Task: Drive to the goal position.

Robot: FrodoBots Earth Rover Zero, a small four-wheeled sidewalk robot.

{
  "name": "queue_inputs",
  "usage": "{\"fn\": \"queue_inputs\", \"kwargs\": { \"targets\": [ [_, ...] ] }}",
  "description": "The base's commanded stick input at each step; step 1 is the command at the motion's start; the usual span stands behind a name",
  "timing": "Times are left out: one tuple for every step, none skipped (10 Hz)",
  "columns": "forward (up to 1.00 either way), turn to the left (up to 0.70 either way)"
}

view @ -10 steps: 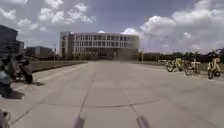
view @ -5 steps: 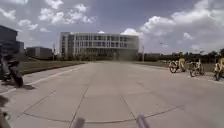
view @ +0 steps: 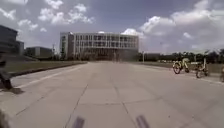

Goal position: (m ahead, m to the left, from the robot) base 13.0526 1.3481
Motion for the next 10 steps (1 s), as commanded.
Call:
{"fn": "queue_inputs", "kwargs": {
  "targets": [
    [0.7,0.0],
    [0.7,0.0],
    [0.7,0.0],
    [0.7,0.0],
    [0.7,0.0],
    [0.7,0.0],
    [0.7,0.0],
    [0.7,0.0],
    [0.7,0.0],
    [0.7,0.0]
  ]
}}
